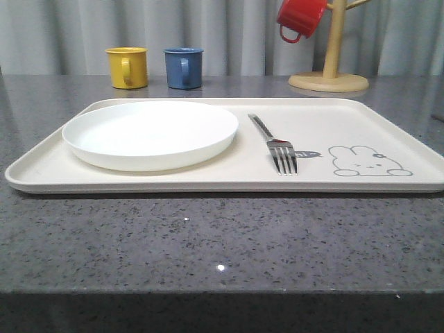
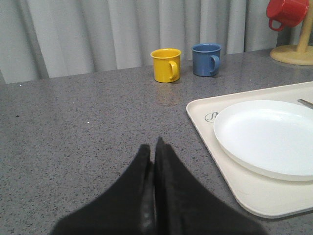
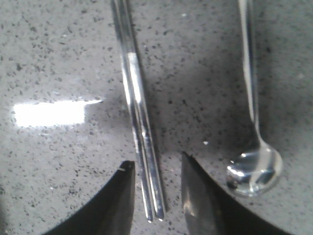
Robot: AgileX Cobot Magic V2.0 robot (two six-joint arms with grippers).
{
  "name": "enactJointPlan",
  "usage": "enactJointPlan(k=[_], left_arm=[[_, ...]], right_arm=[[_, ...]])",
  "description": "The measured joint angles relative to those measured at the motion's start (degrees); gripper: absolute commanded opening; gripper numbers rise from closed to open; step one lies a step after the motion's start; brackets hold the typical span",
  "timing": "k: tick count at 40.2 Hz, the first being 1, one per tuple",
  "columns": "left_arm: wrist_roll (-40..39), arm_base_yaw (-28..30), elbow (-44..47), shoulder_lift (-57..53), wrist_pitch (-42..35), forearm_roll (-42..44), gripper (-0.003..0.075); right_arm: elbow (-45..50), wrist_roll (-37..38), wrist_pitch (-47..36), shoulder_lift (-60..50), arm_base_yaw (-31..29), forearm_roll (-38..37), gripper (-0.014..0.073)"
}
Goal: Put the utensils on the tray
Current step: 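Reach the right gripper down to the chopsticks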
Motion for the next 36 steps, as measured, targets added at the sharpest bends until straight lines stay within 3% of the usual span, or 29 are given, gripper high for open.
enactJointPlan(k=[5, 19, 33, 36], left_arm=[[0.0, 0.0, 0.0, 0.0, 0.0, 0.0, -0.0018], [0.0, 0.0, 0.0, -0.03, 0.0, 0.0, -0.0018], [0.0, 0.0, 0.0, -0.03, 0.0, 0.0, -0.0018], [0.0, 0.0, 0.0, -0.03, 0.0, 0.0, -0.0018]], right_arm=[[0.5, -1.19, -1.75, 0.0, 0.11, 0.83, 0.0343], [0.5, -1.84, -3.28, 1.58, 0.11, 1.1, 0.0342], [0.5, -1.87, -3.7, 5.38, 0.11, 1.64, 0.0337], [0.5, -1.87, -3.7, 5.51, 0.11, 1.64, 0.0289]])
